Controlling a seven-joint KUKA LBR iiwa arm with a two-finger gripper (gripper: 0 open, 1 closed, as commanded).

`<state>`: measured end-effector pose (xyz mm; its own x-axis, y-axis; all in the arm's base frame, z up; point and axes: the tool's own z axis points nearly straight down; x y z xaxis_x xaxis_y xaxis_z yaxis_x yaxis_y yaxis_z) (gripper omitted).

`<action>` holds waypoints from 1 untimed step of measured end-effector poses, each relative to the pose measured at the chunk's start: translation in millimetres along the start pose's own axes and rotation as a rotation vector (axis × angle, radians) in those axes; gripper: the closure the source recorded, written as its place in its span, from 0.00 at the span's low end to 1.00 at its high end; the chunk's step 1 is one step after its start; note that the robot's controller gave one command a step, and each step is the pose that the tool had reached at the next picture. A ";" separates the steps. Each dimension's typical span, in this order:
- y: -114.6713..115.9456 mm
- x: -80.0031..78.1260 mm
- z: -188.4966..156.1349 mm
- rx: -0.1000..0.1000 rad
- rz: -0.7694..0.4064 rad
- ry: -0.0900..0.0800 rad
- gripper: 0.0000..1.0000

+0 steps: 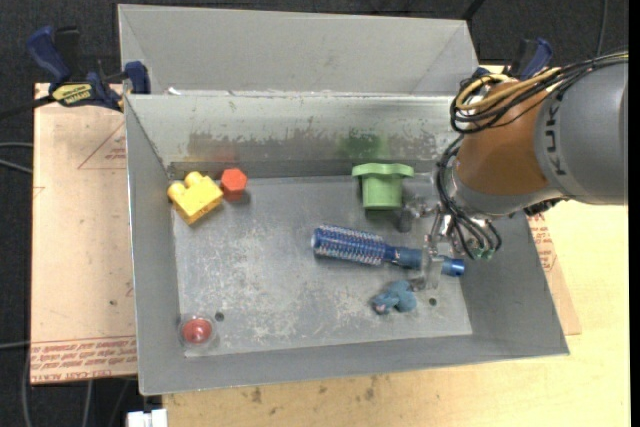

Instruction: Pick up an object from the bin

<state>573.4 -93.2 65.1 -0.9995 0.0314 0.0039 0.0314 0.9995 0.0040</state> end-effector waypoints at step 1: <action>-3.1 -0.9 -4.7 0.004 0.002 -0.005 1.00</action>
Offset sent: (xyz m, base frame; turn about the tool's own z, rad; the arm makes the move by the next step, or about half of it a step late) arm 0.0000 0.0000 0.0000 0.0000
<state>574.3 -96.3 69.9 -0.9994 0.0339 -0.0006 0.0338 0.9994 0.0004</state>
